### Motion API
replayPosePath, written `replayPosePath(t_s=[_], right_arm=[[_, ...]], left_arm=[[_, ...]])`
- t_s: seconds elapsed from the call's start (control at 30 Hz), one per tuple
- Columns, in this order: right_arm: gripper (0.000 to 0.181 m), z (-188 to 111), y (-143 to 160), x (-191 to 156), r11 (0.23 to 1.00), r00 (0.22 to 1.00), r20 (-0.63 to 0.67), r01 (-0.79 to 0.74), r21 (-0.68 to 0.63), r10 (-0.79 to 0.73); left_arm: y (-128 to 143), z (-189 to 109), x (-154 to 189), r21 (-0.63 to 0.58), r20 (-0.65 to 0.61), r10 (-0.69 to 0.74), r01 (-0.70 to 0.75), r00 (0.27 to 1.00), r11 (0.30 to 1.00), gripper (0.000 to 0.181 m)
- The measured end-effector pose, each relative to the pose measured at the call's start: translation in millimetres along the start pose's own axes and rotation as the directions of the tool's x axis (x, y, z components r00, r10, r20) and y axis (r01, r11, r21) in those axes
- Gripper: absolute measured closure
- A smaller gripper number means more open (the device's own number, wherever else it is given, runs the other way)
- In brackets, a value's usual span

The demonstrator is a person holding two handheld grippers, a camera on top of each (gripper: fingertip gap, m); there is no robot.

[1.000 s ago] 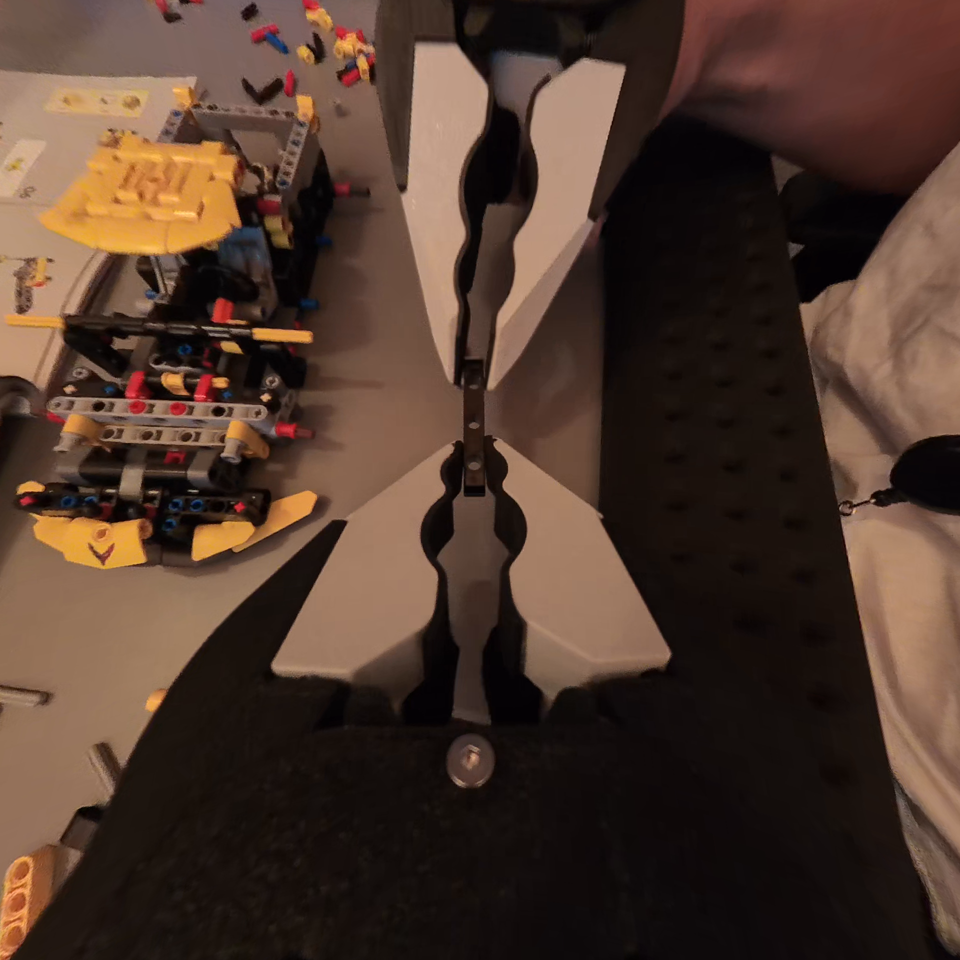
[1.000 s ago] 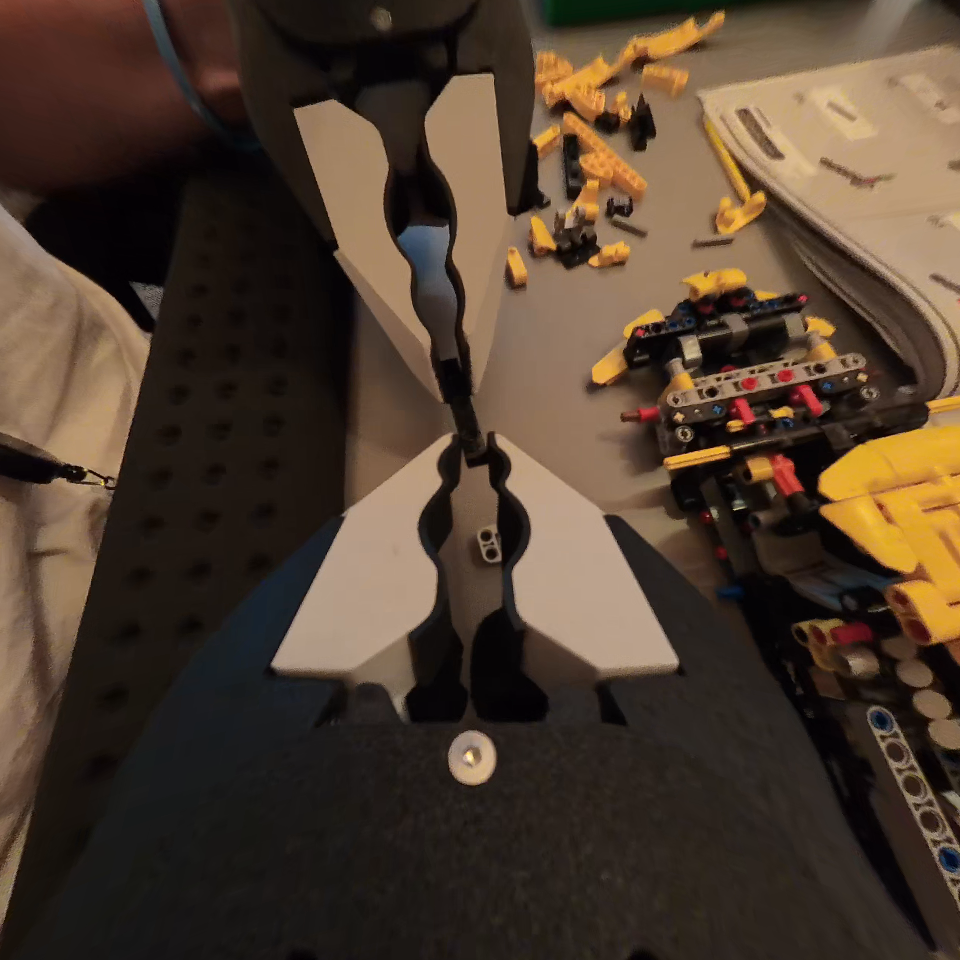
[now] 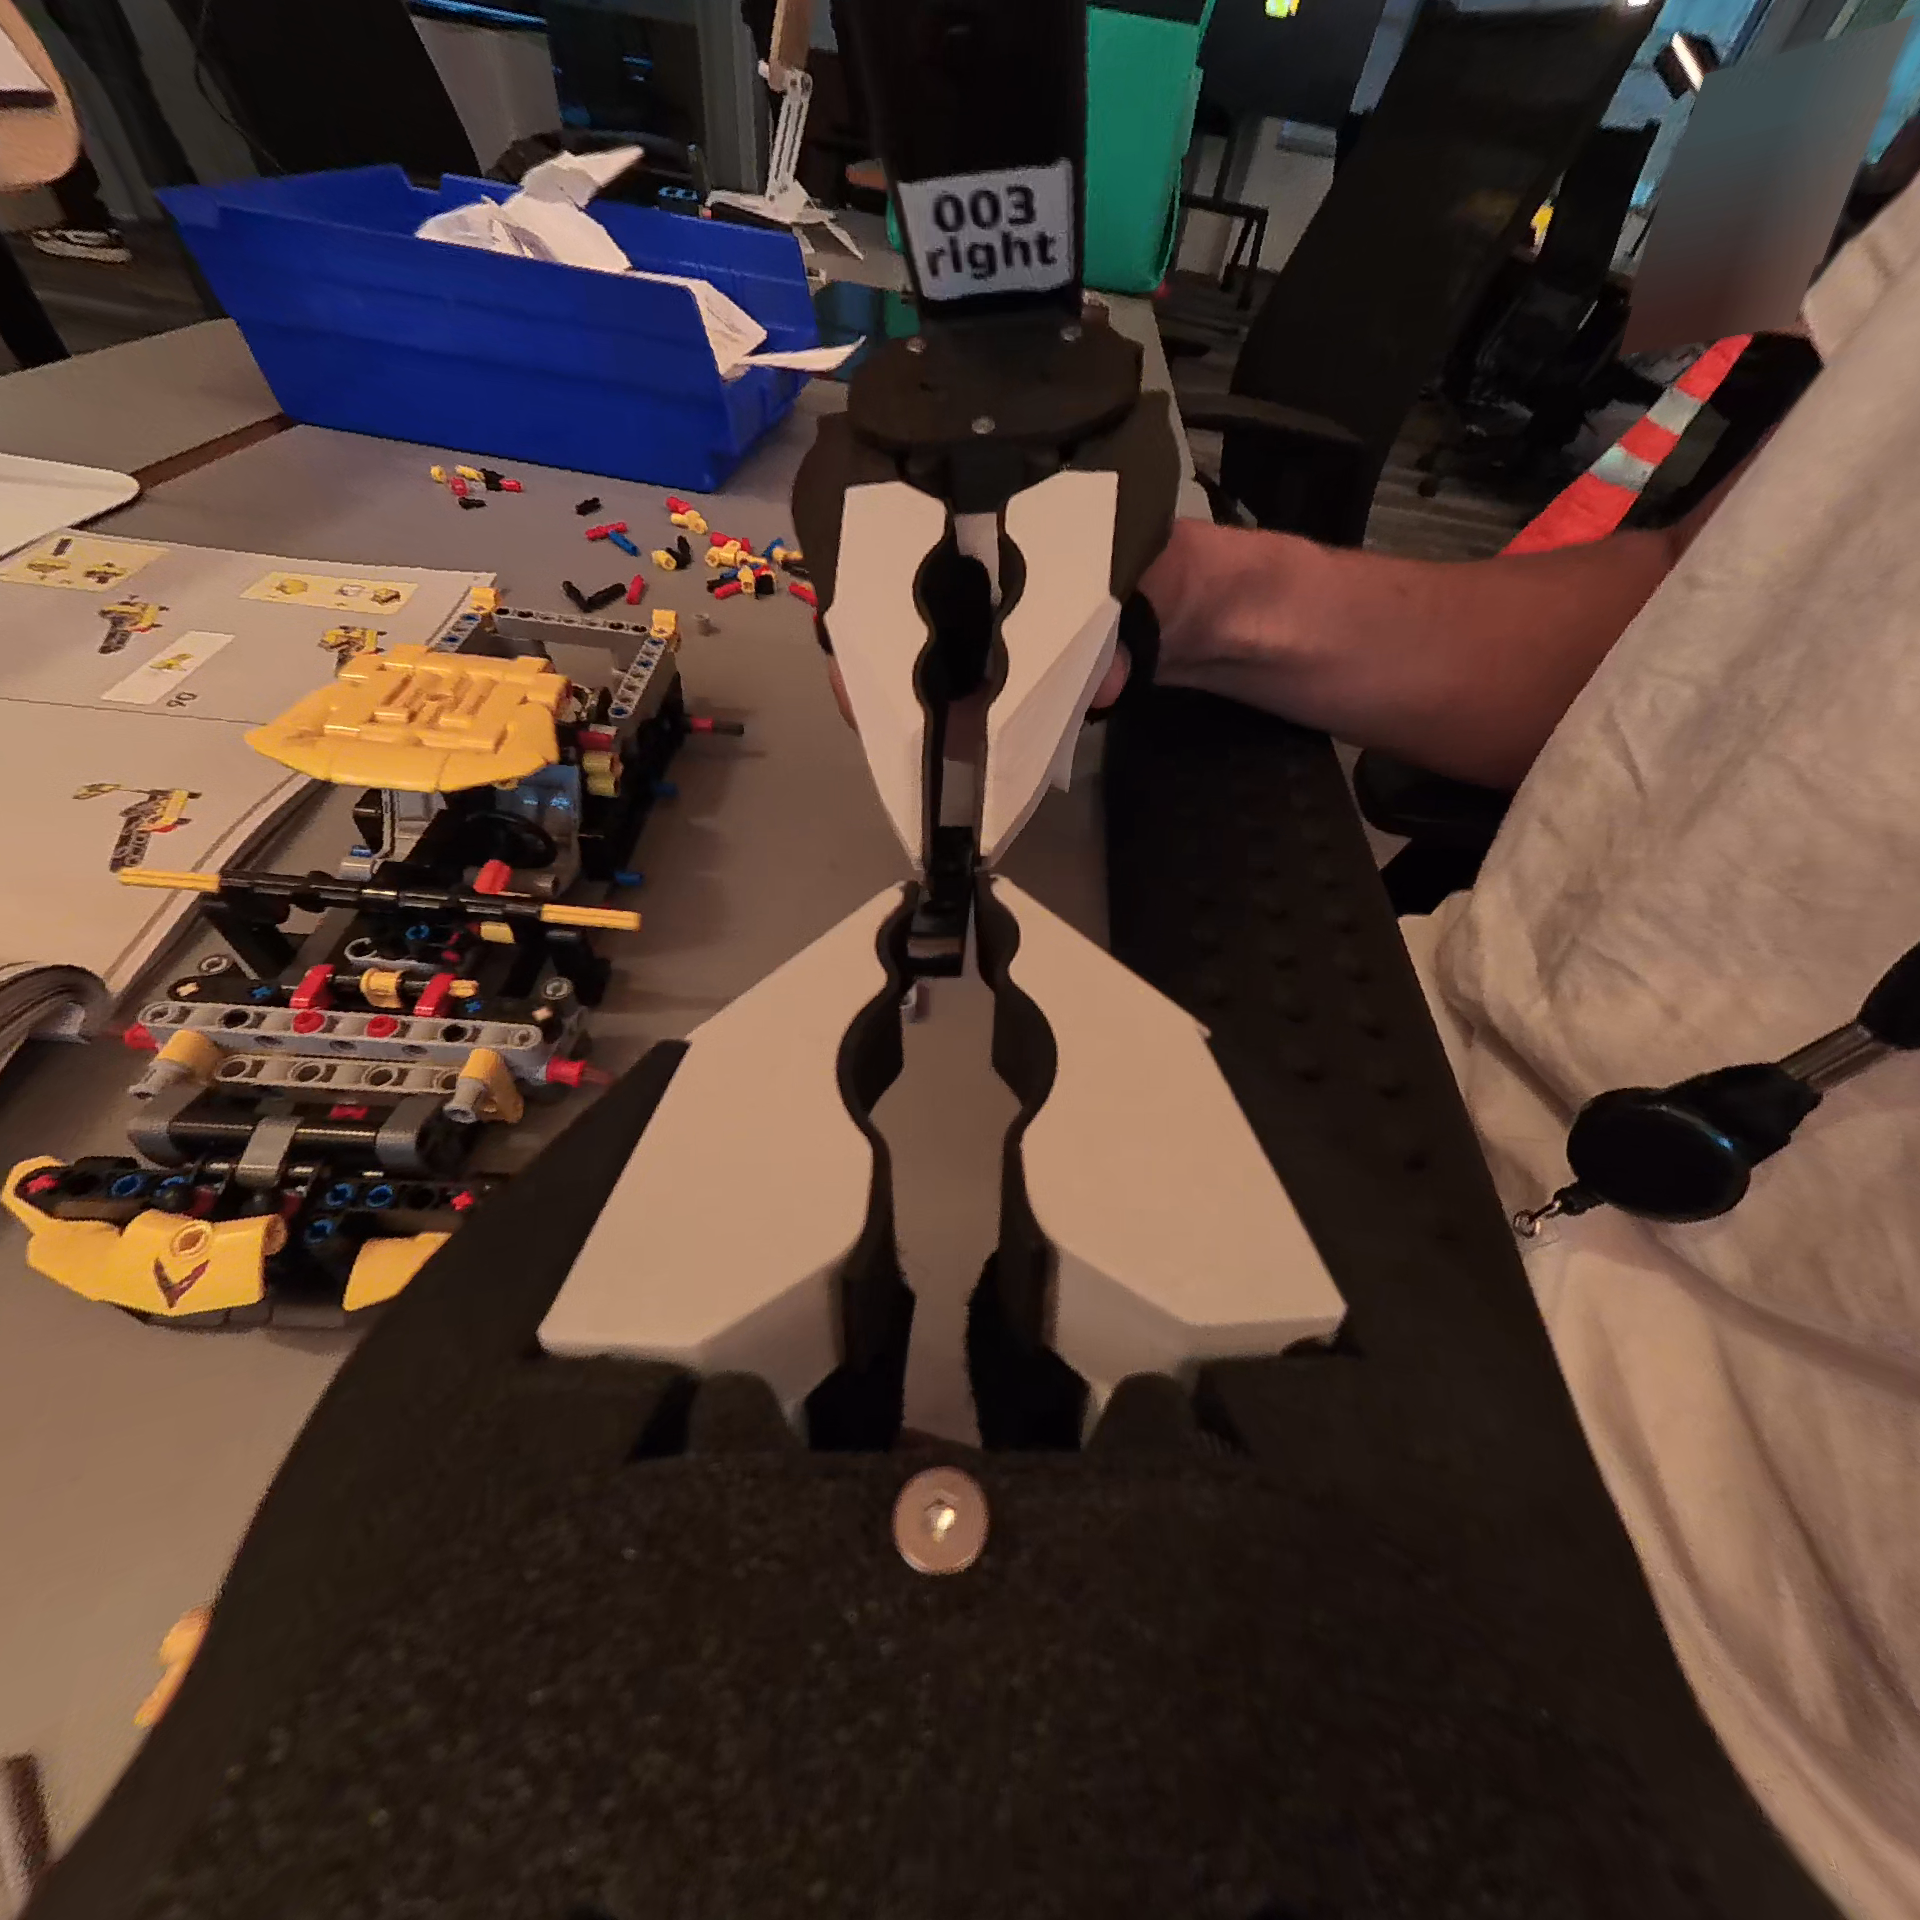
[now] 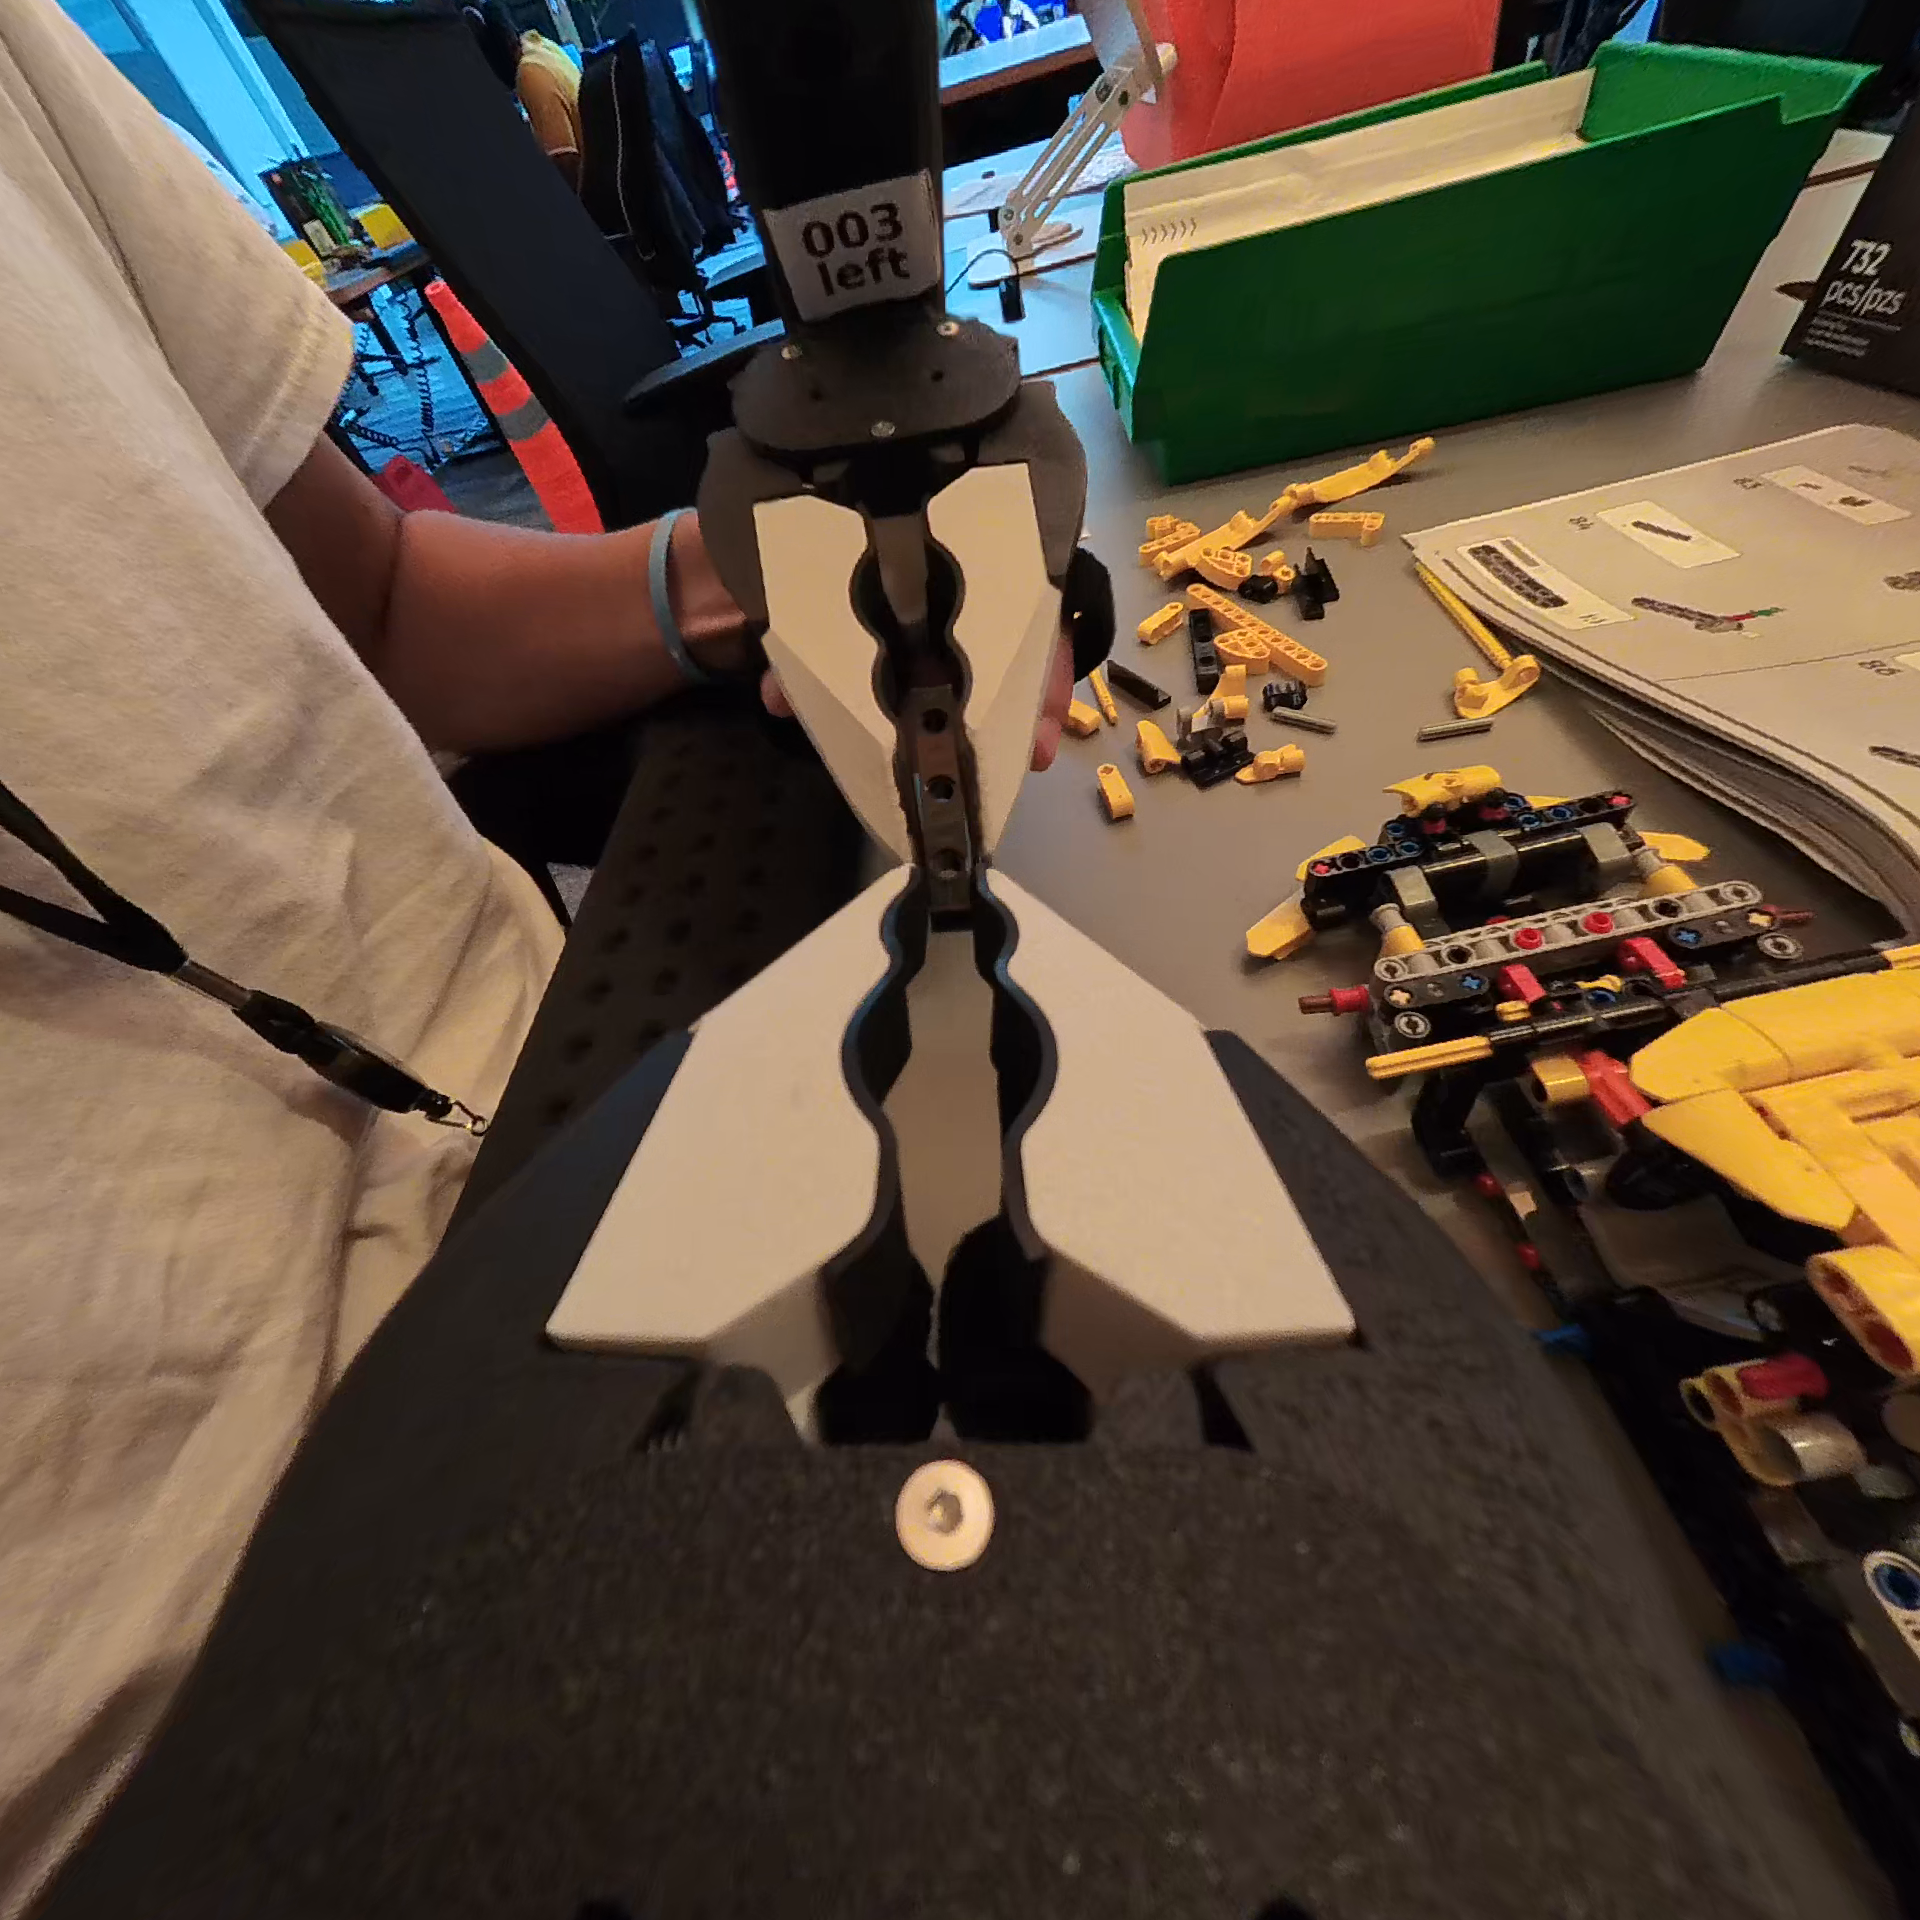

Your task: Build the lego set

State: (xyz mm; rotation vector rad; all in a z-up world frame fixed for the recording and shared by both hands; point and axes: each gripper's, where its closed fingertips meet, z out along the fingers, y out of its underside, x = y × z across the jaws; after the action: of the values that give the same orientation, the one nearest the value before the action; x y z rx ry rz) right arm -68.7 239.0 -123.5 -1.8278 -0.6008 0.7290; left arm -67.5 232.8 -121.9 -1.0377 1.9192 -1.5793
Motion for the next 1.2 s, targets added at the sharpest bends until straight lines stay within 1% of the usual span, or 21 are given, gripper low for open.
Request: replayPosePath(t_s=[0.13, 0.5, 0.63, 0.67, 0.73, 0.77, 0.83, 0.9, 1.0, 1.13, 1.2], right_arm=[[0.174, 0.8, 0.9, -2.1, 1.000, 1.000, 0.010, -0.005, -0.003, 0.005], [0.174, 0.2, 1.1, -3.4, 1.000, 0.999, 0.029, -0.029, 0.002, 0.029], [0.174, 0.5, 1.1, -2.4, 0.999, 0.999, 0.022, -0.033, 0.008, 0.033], [0.173, -0.6, 3.6, 0.0, 1.000, 1.000, 0.005, -0.030, 0.001, 0.030], [0.154, -11.9, 17.6, 10.9, 0.998, 0.998, -0.053, -0.042, -0.056, 0.039], [0.148, -20.1, 32.4, 18.8, 0.991, 0.995, -0.094, -0.057, -0.123, 0.046], [0.148, -37.5, 73.8, 36.0, 0.949, 0.980, -0.197, -0.030, -0.315, -0.034], [0.155, -44.7, 94.2, 39.6, 0.919, 0.973, -0.216, -0.007, -0.394, -0.085], [0.160, -40.2, 94.4, 35.7, 0.912, 0.975, -0.194, 0.019, -0.409, -0.107], [0.167, -31.3, 96.4, 40.5, 0.879, 0.966, -0.180, 0.081, -0.469, -0.185], [0.168, -26.0, 95.1, 39.6, 0.882, 0.968, -0.166, 0.094, -0.462, -0.190]], left_arm=[[-6.8, -1.6, 2.1, 0.030, -0.018, -0.011, 0.011, 1.000, 0.999, 0.173], [-5.6, -3.7, 3.0, 0.027, -0.021, 0.000, 0.000, 1.000, 1.000, 0.173], [-4.8, -3.7, 2.9, 0.019, -0.018, 0.003, -0.003, 1.000, 1.000, 0.174], [-2.4, -3.1, 1.7, 0.002, -0.008, 0.007, -0.007, 1.000, 1.000, 0.174], [10.9, -0.6, -2.8, -0.078, 0.020, 0.027, -0.025, 0.999, 0.997, 0.174], [19.4, 0.8, -7.5, -0.121, 0.050, 0.046, -0.040, 0.998, 0.992, 0.174], [34.0, 5.6, -12.5, -0.193, 0.077, 0.062, -0.046, 0.995, 0.980, 0.174], [40.4, 12.4, -13.7, -0.232, 0.083, 0.075, -0.054, 0.994, 0.971, 0.174], [39.2, 20.4, -14.1, -0.243, 0.093, 0.085, -0.060, 0.992, 0.968, 0.174], [45.1, 28.1, -19.3, -0.290, 0.121, 0.094, -0.056, 0.988, 0.955, 0.174], [47.1, 31.4, -21.0, -0.311, 0.130, 0.106, -0.061, 0.986, 0.949, 0.174]])
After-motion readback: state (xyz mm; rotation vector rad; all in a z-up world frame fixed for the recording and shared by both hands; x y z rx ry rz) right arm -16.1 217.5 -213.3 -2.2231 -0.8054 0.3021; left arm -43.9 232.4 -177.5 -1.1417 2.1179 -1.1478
